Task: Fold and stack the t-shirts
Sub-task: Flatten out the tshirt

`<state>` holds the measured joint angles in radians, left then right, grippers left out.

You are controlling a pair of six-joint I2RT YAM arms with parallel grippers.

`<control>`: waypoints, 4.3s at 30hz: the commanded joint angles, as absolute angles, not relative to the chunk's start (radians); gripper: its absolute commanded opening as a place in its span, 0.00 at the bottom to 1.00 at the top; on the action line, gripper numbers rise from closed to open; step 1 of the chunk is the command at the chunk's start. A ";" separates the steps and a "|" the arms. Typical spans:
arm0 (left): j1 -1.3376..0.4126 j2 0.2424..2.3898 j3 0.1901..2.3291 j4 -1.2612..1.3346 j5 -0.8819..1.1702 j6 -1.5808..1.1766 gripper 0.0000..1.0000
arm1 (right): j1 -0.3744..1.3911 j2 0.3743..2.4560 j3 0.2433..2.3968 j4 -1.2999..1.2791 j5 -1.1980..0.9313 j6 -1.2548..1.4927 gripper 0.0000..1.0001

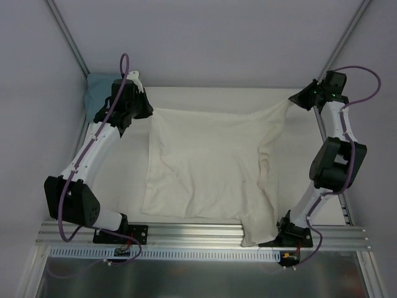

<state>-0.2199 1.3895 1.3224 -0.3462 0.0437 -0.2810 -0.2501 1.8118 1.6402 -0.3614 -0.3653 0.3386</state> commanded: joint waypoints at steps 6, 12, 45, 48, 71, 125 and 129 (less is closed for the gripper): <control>-0.149 1.705 1.466 -0.066 -0.018 -0.258 0.00 | -0.238 2.206 1.931 -0.086 -0.463 0.457 0.00; -0.149 1.933 1.675 -0.051 -0.066 -0.207 0.00 | -0.219 2.437 2.205 -0.100 -0.457 0.479 0.00; -0.190 0.740 0.858 -0.264 0.350 -0.542 0.99 | -0.080 1.597 1.212 -0.469 -0.348 0.160 0.84; -0.189 0.701 0.859 -0.317 0.350 -0.515 0.99 | -0.083 1.649 1.226 -0.459 -0.360 0.166 0.82; -0.190 0.756 0.891 -0.373 0.313 -0.439 0.99 | -0.103 1.944 1.393 -0.365 -0.376 0.218 0.00; -0.319 1.509 0.777 0.226 0.621 -0.787 0.99 | -0.087 1.700 1.187 -0.502 -0.337 0.195 0.99; -0.406 1.652 0.871 0.196 0.562 -0.798 0.99 | -0.091 1.677 1.186 -0.514 -0.341 0.181 0.99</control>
<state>-0.3588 1.6123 0.8021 0.1520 0.5705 -0.7628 -0.0898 1.7111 1.1831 -0.5209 -0.3187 0.1993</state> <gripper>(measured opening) 0.986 0.993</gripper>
